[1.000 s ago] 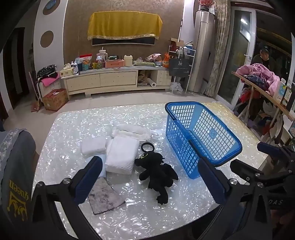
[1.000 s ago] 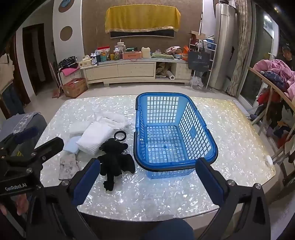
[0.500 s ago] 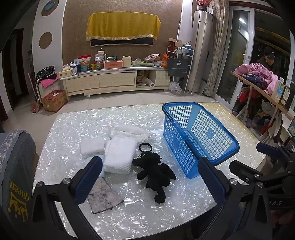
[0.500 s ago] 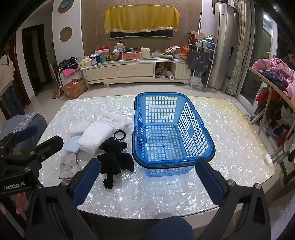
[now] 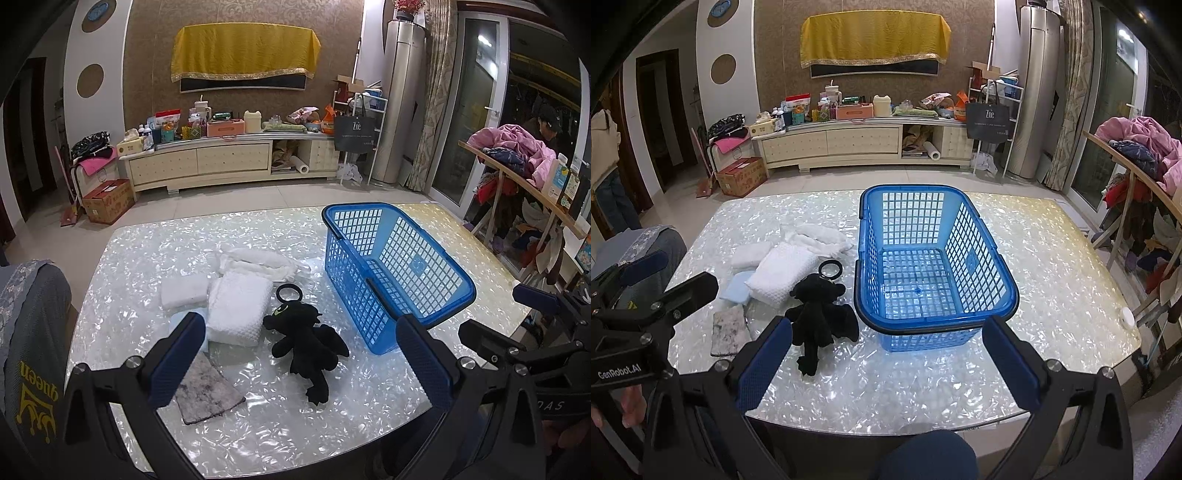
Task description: Organize soft objects
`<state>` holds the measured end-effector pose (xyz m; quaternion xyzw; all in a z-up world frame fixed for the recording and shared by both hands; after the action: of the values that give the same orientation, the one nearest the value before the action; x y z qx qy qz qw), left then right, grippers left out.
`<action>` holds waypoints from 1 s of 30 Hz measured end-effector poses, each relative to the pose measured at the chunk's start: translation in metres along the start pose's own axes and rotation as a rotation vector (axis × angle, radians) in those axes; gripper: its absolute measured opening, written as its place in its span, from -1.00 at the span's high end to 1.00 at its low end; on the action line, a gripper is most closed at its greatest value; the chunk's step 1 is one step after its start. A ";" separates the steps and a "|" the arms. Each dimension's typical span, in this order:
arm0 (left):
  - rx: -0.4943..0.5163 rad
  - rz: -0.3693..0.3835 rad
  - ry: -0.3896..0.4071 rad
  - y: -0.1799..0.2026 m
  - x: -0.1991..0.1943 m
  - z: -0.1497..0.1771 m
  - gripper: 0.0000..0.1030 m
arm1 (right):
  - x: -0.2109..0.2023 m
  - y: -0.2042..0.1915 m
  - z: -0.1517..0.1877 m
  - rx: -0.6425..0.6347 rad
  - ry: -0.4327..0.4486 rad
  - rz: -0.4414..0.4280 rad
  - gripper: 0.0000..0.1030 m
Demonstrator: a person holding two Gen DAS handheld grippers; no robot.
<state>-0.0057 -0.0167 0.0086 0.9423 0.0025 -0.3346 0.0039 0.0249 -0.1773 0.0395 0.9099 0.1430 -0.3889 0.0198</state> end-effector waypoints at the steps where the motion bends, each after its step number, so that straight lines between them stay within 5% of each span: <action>1: 0.000 0.000 0.000 0.000 0.000 0.000 -0.99 | 0.000 0.000 0.000 0.000 0.001 -0.002 -1.00; 30: 0.000 0.018 -0.002 0.006 -0.004 -0.002 -0.99 | -0.005 0.001 0.000 0.001 0.000 0.001 -1.00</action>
<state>-0.0080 -0.0227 0.0125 0.9420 -0.0060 -0.3355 0.0069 0.0223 -0.1793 0.0429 0.9100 0.1424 -0.3889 0.0196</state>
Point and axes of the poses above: each gripper's, at about its wrist camera, not at the fingertips, and x roughly the way its jaws point, y to its right, z to its underside, the point moved 1 cm from there along x, roughly the way its jaws point, and after that the axes turned 7 degrees about x, right-handed, at the moved point
